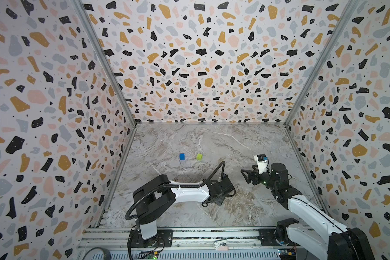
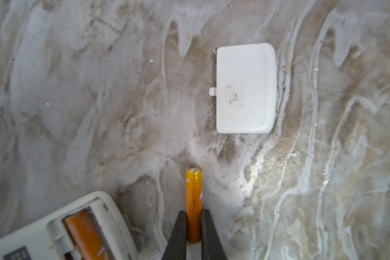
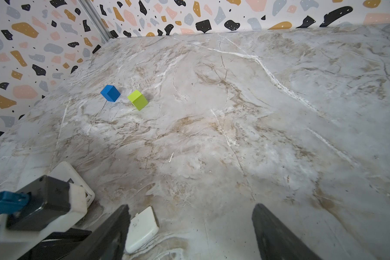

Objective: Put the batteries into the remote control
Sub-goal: 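Lift the battery with the left gripper and carry it to the remote compartment, then lower the battery into the compartment beside the seated battery with the left gripper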

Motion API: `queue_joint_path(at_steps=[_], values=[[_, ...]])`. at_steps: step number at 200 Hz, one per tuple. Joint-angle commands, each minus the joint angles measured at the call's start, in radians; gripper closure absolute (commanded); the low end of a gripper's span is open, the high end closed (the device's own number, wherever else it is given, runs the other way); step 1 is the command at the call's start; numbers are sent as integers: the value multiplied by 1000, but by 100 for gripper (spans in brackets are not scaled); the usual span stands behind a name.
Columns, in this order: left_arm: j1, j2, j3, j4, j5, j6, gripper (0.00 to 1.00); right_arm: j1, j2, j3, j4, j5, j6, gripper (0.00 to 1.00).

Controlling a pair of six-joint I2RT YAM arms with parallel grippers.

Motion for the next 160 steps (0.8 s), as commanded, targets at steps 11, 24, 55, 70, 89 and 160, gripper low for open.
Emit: queue_joint_path(at_steps=[11, 24, 55, 70, 89, 160], values=[[-11, -76, -14, -66, 26, -26, 94, 7, -13, 4, 14, -2, -10, 13], [-9, -119, -16, -80, 10, -41, 94, 10, -9, 4, 18, -3, -12, 13], [0, -187, -23, -141, -33, -82, 94, 27, 6, 10, 24, 1, -18, 13], [6, -208, -39, -162, -51, -110, 95, 40, 14, 13, 24, 9, -22, 13], [17, -238, -67, -178, -70, -145, 96, 66, 24, 18, 22, 38, -33, 12], [78, -312, -163, -115, -30, -201, 98, 219, 105, 71, -6, 179, -103, 12]])
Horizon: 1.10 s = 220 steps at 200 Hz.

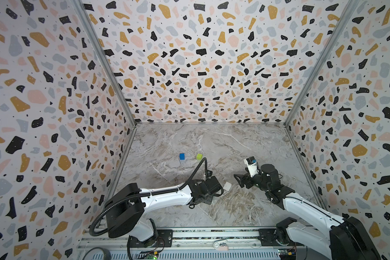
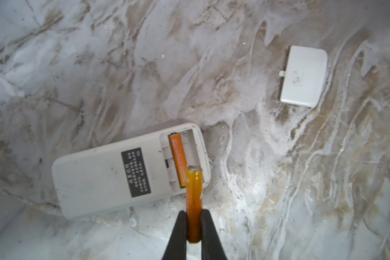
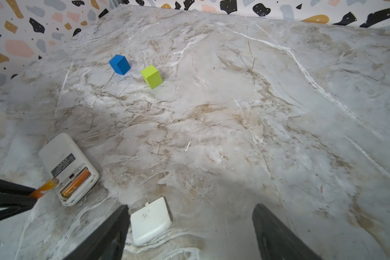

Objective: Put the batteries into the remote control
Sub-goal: 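Lower the battery into the compartment beside the seated battery with the left gripper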

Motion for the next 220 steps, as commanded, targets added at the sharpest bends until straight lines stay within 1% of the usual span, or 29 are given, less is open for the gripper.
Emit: queue_joint_path(at_steps=[1, 34, 105, 220], values=[[17, -16, -12, 19, 11, -25, 98, 21, 22, 44, -5, 43, -31, 12], [27, 17, -3, 32, 25, -5, 98, 41, 33, 50, -3, 55, -41, 12], [45, 70, 19, 46, 55, 21, 97, 46, 49, 49, 9, 55, -42, 12], [66, 127, 70, 13, 68, 46, 94, 65, 58, 49, 13, 67, -50, 12]])
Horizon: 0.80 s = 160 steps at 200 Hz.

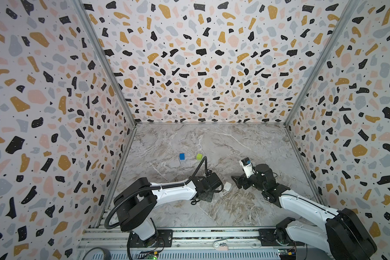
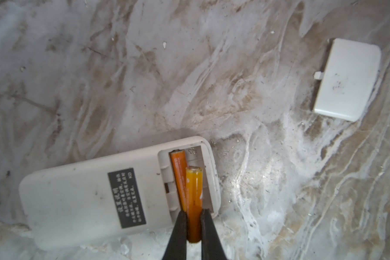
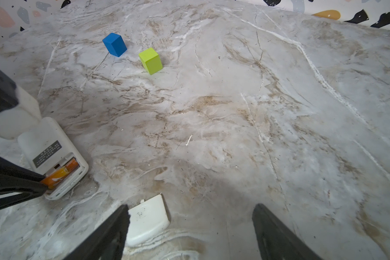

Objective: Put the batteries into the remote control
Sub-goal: 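Lower the battery into the compartment beside the seated battery with the left gripper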

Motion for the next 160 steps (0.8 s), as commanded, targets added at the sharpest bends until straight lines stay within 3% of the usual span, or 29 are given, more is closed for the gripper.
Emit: queue_joint_path(at_steps=[1, 160], values=[[10, 7, 33, -20, 7, 17, 94, 7, -1, 33, 12, 9, -9, 12], [13, 24, 43, -27, 6, 16, 85, 18, -7, 34, 7, 28, -15, 12]])
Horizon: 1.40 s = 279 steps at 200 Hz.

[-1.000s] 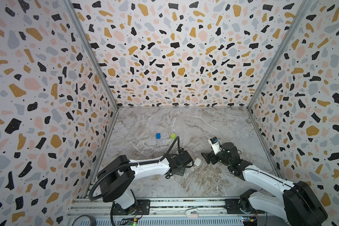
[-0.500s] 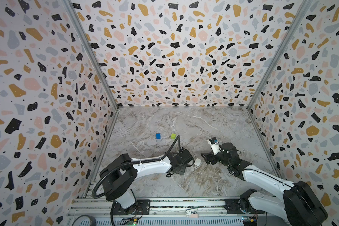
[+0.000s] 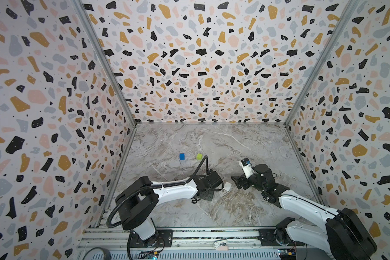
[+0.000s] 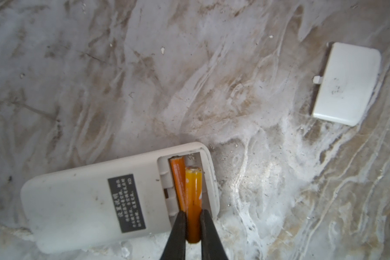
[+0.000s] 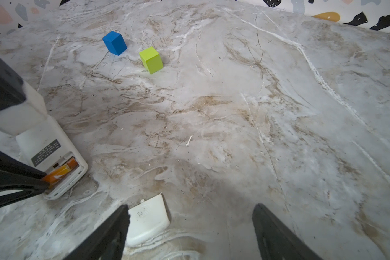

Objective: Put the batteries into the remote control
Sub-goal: 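Lower the battery into the compartment beside the seated battery with the left gripper, then open the left gripper and release the battery while the right gripper moves over the remote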

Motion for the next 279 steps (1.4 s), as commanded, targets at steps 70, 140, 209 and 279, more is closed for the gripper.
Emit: queue_joint_path(at_steps=[70, 140, 209, 279], values=[[10, 2, 15, -8, -1, -4, 81, 13, -8, 35, 5, 19, -16, 12], [12, -9, 30, -2, 9, -5, 73, 18, -2, 34, 5, 28, -20, 12], [29, -102, -6, 46, 51, -13, 63, 18, -10, 33, -2, 42, -30, 12], [265, -351, -257, 152, 91, 24, 57, 256, 98, 150, -51, 123, -114, 14]])
